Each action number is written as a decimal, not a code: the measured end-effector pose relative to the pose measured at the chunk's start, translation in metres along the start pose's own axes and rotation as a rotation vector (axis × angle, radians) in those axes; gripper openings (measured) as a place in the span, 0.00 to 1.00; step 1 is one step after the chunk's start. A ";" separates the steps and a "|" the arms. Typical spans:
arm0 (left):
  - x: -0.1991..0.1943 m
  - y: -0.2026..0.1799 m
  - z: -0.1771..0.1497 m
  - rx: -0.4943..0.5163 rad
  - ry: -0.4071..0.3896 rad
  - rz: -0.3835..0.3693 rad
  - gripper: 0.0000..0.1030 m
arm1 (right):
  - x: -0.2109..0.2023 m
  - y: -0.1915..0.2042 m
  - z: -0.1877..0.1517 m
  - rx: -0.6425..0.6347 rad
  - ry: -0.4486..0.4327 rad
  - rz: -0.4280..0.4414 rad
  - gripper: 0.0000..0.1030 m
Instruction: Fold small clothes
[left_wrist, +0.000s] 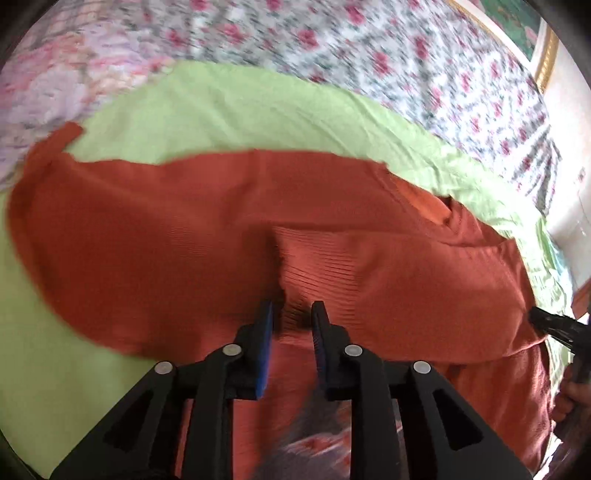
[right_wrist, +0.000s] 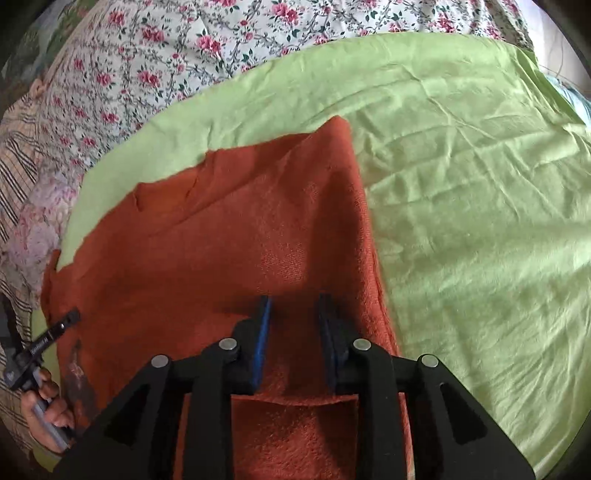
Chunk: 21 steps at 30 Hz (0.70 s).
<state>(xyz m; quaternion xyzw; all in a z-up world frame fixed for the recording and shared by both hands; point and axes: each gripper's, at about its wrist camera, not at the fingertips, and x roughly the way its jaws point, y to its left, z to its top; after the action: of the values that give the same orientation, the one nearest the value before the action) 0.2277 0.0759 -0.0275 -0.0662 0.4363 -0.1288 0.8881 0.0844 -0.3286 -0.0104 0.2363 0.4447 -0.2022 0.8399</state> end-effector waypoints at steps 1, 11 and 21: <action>-0.006 0.009 0.001 -0.011 -0.012 0.011 0.23 | -0.005 0.003 0.000 0.004 0.002 0.030 0.30; -0.038 0.148 0.056 -0.178 -0.111 0.313 0.72 | -0.027 0.049 -0.036 -0.083 0.056 0.224 0.48; 0.039 0.245 0.154 -0.171 0.009 0.565 0.81 | -0.014 0.062 -0.046 -0.072 0.129 0.251 0.49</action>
<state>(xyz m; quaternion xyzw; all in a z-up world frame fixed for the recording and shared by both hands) 0.4151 0.3004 -0.0195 -0.0160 0.4506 0.1605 0.8780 0.0808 -0.2500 -0.0077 0.2722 0.4717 -0.0641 0.8363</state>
